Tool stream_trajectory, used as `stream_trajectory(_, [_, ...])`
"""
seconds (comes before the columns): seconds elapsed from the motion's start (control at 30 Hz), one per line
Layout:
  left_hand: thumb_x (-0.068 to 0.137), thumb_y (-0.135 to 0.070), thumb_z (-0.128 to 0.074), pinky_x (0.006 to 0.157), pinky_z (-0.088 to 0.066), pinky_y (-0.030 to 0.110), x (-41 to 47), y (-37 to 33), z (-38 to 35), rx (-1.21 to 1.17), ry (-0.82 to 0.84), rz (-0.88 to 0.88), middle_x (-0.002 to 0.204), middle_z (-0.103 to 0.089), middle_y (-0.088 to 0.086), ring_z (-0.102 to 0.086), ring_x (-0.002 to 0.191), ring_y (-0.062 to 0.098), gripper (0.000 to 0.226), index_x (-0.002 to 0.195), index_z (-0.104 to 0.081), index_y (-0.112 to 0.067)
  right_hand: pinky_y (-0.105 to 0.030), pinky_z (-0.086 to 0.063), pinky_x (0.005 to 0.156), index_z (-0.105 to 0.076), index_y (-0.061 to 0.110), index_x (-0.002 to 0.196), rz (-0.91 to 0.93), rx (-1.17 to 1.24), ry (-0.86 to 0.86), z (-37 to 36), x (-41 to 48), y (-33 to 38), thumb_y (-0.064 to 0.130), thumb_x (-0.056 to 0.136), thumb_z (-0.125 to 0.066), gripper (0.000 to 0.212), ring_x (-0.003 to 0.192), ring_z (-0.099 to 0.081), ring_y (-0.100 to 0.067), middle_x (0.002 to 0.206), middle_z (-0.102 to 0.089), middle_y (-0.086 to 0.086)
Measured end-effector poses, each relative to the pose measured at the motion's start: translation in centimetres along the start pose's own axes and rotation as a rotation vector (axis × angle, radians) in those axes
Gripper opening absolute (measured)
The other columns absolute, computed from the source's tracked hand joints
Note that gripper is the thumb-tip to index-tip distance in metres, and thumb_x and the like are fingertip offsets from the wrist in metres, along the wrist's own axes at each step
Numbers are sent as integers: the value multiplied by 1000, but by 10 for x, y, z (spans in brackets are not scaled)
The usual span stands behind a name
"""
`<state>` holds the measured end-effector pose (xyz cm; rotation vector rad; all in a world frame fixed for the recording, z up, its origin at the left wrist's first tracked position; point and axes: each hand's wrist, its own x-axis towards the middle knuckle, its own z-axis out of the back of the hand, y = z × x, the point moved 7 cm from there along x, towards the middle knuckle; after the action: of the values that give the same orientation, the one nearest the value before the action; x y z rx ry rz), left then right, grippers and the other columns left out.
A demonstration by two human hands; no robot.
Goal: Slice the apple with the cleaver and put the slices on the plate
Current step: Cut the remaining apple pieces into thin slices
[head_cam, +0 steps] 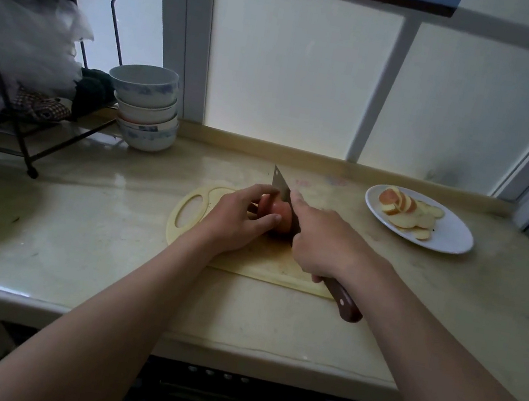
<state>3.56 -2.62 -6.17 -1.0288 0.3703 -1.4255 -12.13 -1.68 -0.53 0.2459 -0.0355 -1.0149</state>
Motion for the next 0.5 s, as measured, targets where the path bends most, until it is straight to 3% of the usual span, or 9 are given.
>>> stream_trajectory(0.17, [90, -36, -72, 88, -53, 27, -1, -1, 0, 3, 2, 1, 118, -60, -9, -64, 105, 12, 50, 137, -54, -36, -37, -65, 64, 1, 41, 165, -38, 14, 62, 4, 10, -5, -5, 89, -48, 103, 66, -72, -25, 123, -58, -15])
stream_trajectory(0.23, [90, -37, -72, 87, -52, 26, -1, -1, 0, 12, 7, 3, 120, -59, -8, -64, 106, 13, 50, 137, -53, -36, -42, -66, 70, 2, 43, 165, -44, -1, 81, 5, 9, -6, -9, 85, -53, 110, 75, -71, -27, 130, -57, -17])
stream_trajectory(0.3, [91, -38, -72, 88, -52, 27, -2, -2, 0, 21, 16, 5, 124, -60, -4, -63, 106, 14, 51, 138, -52, -36, -41, -65, 69, 2, 43, 165, -38, -1, 95, 7, 2, -5, -8, 86, -52, 108, 73, -72, -26, 134, -57, -17])
stream_trajectory(0.4, [90, -40, -72, 90, -54, 31, -3, -3, 1, 28, 18, 7, 125, -61, -2, -63, 106, 15, 52, 137, -51, -37, -34, -62, 56, -2, 42, 165, -34, 11, 123, 9, -15, -7, -5, 86, -45, 102, 59, -73, -22, 128, -59, -17])
stream_trajectory(0.5, [89, -42, -72, 92, -55, 34, -3, -2, 2, 21, 22, 20, 124, -60, -3, -63, 107, 16, 51, 135, -51, -40, -39, -64, 62, -8, 41, 166, -66, 68, 76, 15, -29, -17, -5, 87, -50, 101, 66, -73, -25, 115, -62, -8])
